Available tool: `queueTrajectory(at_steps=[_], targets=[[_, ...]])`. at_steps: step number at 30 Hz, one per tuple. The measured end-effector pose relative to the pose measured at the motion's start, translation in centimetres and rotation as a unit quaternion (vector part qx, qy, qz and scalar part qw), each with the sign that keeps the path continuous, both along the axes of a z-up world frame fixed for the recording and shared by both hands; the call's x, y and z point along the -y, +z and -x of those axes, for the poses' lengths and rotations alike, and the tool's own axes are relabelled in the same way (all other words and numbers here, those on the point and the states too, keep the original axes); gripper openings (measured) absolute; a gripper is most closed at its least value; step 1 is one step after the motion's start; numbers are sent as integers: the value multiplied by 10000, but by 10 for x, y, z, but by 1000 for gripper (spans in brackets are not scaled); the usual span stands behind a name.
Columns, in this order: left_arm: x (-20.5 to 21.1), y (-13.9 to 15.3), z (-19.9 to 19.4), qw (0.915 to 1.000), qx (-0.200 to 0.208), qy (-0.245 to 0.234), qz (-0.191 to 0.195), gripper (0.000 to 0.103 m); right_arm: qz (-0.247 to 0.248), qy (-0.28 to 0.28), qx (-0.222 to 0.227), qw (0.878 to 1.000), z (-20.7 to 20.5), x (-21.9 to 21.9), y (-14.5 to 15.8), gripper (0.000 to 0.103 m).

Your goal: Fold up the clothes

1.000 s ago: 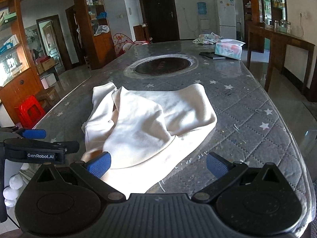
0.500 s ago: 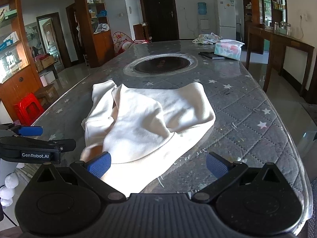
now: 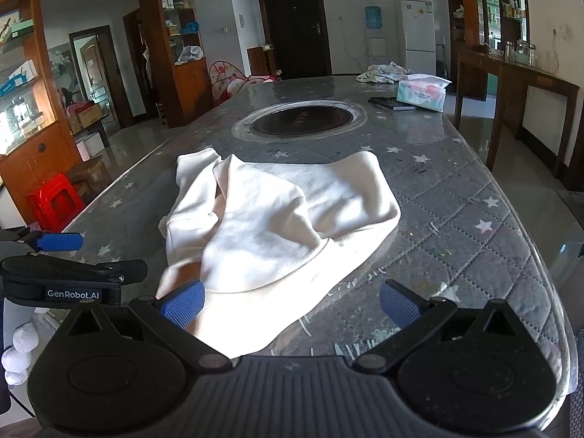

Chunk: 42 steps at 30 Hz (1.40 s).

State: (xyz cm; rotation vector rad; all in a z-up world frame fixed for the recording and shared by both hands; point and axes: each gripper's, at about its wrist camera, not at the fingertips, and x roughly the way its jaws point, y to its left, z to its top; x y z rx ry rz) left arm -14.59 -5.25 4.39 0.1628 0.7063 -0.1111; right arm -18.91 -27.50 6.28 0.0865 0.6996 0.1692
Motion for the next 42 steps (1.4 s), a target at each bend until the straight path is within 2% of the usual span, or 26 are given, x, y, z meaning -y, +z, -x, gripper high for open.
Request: queueTrajectory(at_steps=[42], targets=[[9, -6, 1, 9997, -48, -102, -200, 103, 197, 406, -158, 9989, -4, -18, -5, 103]])
